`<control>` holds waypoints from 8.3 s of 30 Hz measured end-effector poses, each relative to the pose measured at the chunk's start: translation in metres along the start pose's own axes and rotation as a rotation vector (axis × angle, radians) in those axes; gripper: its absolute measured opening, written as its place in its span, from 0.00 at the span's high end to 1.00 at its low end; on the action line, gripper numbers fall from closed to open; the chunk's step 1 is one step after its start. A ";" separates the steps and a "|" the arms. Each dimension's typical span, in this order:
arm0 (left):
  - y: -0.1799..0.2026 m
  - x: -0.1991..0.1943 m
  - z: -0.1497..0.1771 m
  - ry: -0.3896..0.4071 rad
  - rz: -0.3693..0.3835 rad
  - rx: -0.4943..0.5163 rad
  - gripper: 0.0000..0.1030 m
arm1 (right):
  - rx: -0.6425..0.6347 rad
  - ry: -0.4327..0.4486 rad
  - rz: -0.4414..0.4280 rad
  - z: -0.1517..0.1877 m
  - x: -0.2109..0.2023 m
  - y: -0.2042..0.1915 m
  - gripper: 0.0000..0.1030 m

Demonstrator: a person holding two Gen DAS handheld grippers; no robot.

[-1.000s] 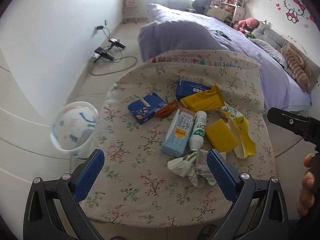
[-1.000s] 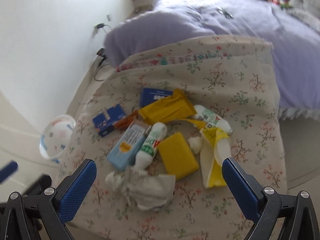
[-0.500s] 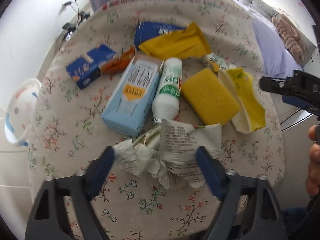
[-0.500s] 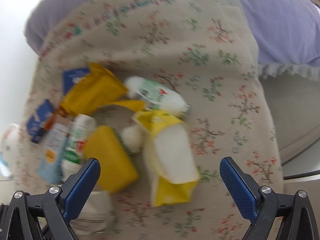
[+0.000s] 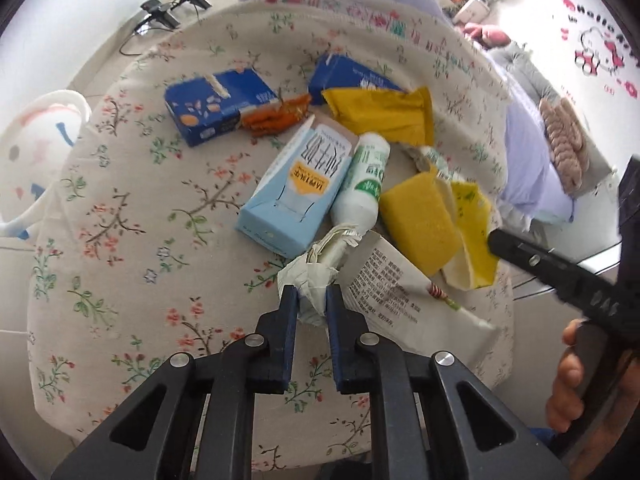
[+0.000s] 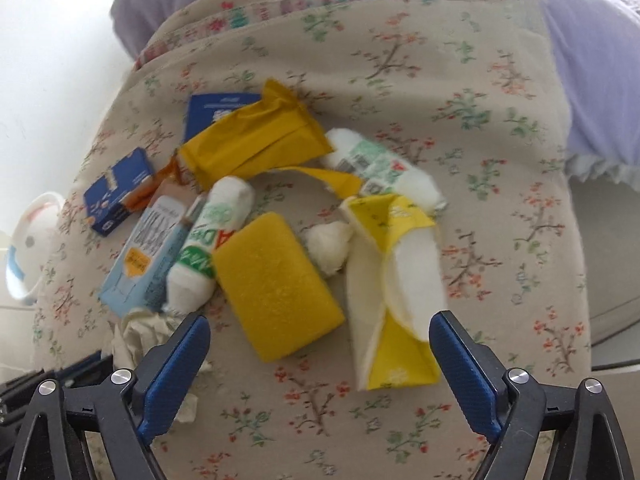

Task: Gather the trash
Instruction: 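Grasp the crumpled white paper with the left gripper, then carry the crumpled paper to the white bin and open the left gripper, then grasp the yellow sponge with the left gripper while the right tool approaches the yellow wrapper, then grasp the yellow-white wrapper with the right gripper, then drop the sponge into the bin with the left gripper while the right drops the wrapper, then grasp the white tissue ball with the right gripper while the left grasps the blue biscuit box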

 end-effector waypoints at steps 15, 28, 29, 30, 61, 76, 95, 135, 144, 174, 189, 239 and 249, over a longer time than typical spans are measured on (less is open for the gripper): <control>-0.025 -0.035 -0.007 0.056 -0.081 -0.022 0.86 | -0.061 -0.066 -0.459 0.026 -0.047 -0.077 0.11; -0.036 -0.034 -0.002 0.042 -0.016 -0.111 0.84 | -0.207 -0.179 -0.476 0.075 -0.030 -0.123 0.94; -0.038 -0.036 -0.002 0.045 -0.031 -0.112 0.84 | -0.204 -0.164 -0.477 0.072 -0.033 -0.122 0.94; -0.041 -0.037 -0.003 0.051 -0.035 -0.118 0.84 | -0.195 -0.146 -0.479 0.067 -0.036 -0.119 0.94; -0.306 -0.109 -0.009 0.127 -0.294 -0.562 0.62 | -0.141 -0.094 -0.489 0.024 0.003 -0.236 0.91; -0.313 -0.182 -0.003 0.241 -0.410 -0.586 0.50 | -0.175 -0.158 -0.543 0.039 0.080 -0.374 0.66; -0.195 -0.123 -0.042 0.168 -0.259 -0.295 0.49 | -0.201 0.004 -0.347 0.006 0.026 -0.275 0.49; 0.097 0.104 -0.065 -0.070 -0.014 -0.196 0.32 | 0.117 0.007 0.071 -0.058 -0.011 0.076 0.42; 0.088 0.108 -0.062 -0.012 0.054 -0.282 0.45 | 0.142 -0.045 0.079 -0.052 0.002 0.085 0.42; 0.040 -0.031 -0.056 0.124 0.110 -0.180 0.50 | 0.003 -0.090 0.128 -0.033 0.022 0.053 0.90; -0.106 -0.099 -0.063 0.197 0.007 -0.330 0.50 | 0.044 0.097 -0.003 -0.069 -0.026 0.010 0.90; -0.315 -0.162 -0.022 0.250 -0.240 -0.644 0.15 | -0.165 -0.133 -0.478 0.048 0.122 -0.384 0.58; -0.282 -0.148 -0.037 0.228 -0.234 -0.550 0.15 | -0.148 -0.093 -0.430 0.027 0.095 -0.353 0.58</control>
Point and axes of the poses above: each gripper's, at about its wrist camera, not at the fingertips, and x roughly the way its jaws point, y to its right, z to its underside, the point moved 10 cm from there along x, roughly the way its jaws point, and after that the axes turned 15 degrees about x, right-handed, at the moved point
